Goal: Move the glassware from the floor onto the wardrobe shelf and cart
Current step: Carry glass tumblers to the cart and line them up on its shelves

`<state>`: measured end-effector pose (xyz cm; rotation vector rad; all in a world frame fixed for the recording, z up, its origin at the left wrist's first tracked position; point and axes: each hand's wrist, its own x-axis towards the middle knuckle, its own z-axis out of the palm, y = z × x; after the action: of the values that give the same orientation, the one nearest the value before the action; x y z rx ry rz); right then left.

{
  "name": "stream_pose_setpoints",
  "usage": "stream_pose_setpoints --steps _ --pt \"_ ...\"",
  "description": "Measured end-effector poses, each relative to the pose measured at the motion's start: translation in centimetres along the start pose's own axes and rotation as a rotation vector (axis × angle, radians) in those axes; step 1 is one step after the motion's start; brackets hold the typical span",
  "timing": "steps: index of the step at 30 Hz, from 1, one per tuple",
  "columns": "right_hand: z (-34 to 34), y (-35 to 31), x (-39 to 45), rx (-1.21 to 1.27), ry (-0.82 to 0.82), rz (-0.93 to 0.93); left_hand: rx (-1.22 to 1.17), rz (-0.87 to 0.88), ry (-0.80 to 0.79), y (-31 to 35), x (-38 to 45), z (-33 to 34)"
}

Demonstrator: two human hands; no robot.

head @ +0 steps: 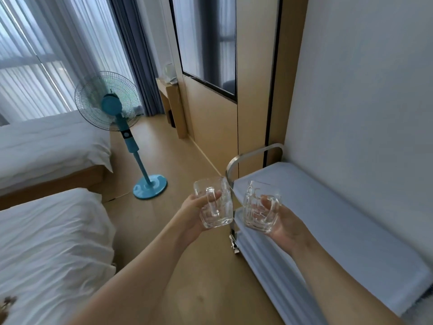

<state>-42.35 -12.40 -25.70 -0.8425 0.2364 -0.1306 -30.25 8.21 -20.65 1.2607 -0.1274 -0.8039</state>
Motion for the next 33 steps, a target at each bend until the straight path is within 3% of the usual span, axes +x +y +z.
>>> stream_pose_setpoints --steps 5,12,19,29,33 --pt "-1.3 -0.9 5.1 0.036 0.05 -0.001 0.016 -0.072 -0.096 1.4 8.6 -0.7" --pt "-3.6 -1.4 12.2 0.094 0.5 -0.065 0.105 -0.188 -0.28 3.9 22.0 -1.1" --pt "-5.9 -1.6 17.4 0.153 0.743 -0.124 0.138 -0.345 -0.43 3.5 32.6 1.1" --pt "-15.2 -5.1 20.9 0.171 1.054 -0.123 0.339 -0.455 -0.364 -1.2 43.8 8.9" --pt "-19.0 -7.3 23.5 -0.034 1.187 -0.06 0.473 -0.406 -0.319 -2.9 47.8 12.5"
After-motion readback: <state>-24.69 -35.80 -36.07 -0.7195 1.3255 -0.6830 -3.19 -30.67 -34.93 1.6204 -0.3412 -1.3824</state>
